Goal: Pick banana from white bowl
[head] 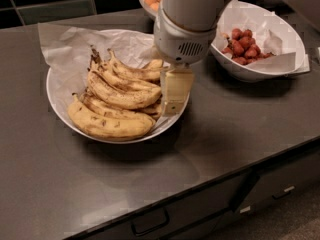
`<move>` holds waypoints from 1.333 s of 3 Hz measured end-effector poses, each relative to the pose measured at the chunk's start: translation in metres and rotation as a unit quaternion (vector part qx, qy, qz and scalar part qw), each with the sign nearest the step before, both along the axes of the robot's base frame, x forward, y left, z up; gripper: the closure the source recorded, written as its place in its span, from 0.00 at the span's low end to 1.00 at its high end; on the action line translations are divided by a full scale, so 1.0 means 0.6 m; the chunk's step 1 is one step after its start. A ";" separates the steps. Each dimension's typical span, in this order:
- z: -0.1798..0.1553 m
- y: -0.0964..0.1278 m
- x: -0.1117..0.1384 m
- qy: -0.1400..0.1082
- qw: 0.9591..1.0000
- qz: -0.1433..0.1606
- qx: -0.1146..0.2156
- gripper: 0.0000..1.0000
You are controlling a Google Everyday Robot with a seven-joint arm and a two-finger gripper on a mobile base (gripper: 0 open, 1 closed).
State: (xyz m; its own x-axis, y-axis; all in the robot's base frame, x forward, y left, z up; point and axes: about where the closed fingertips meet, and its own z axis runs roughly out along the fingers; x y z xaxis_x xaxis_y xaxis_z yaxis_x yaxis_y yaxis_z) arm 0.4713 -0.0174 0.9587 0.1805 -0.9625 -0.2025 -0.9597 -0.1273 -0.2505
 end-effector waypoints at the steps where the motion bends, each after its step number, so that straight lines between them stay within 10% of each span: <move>1: -0.002 0.048 -0.007 0.000 0.999 0.041 0.002 0.42; 4: -0.021 0.065 -0.028 0.005 0.998 0.055 -0.005 0.50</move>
Offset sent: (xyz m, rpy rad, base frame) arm -0.0069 0.0709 -0.0170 -0.0184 0.0404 0.1983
